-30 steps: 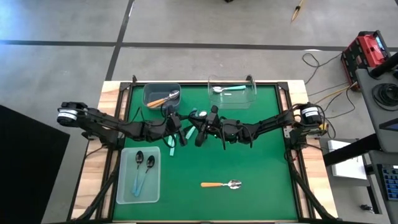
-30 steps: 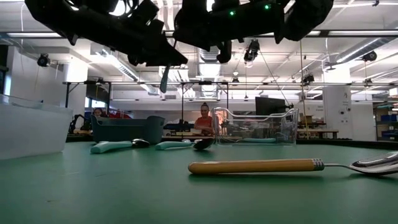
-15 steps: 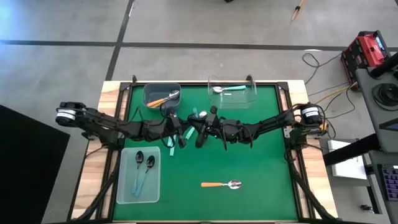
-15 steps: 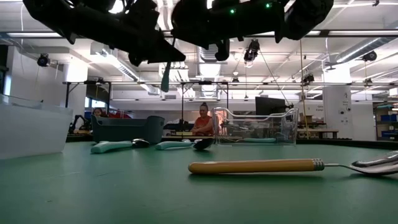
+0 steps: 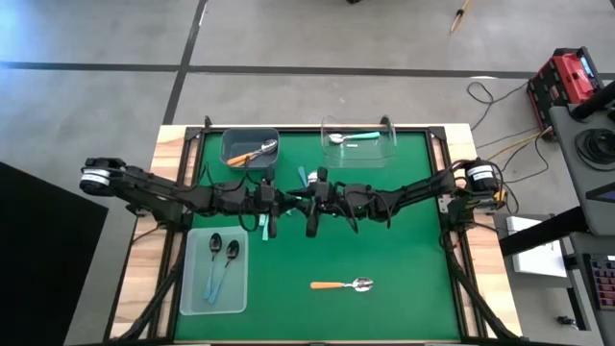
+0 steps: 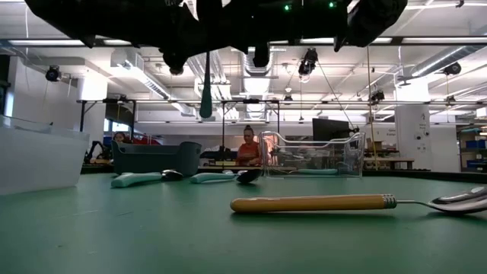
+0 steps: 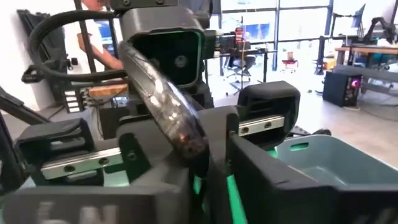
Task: Sort silverware by color (type)
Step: Put the dark blue spoon into the white bin
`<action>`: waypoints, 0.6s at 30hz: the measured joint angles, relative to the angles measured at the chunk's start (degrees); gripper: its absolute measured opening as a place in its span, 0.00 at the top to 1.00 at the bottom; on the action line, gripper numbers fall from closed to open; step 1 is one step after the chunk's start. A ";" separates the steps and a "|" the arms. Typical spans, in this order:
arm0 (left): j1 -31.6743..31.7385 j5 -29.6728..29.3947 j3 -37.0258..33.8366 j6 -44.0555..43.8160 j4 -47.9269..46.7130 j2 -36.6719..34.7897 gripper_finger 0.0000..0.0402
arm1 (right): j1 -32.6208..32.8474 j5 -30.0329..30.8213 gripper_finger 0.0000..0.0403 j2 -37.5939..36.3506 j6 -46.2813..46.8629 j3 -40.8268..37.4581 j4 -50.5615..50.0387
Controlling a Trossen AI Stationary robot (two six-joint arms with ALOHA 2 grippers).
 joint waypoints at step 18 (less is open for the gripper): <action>0.00 -0.01 0.02 1.85 -8.21 -5.29 0.87 | 0.26 0.05 0.97 -4.74 -6.84 -0.04 -5.48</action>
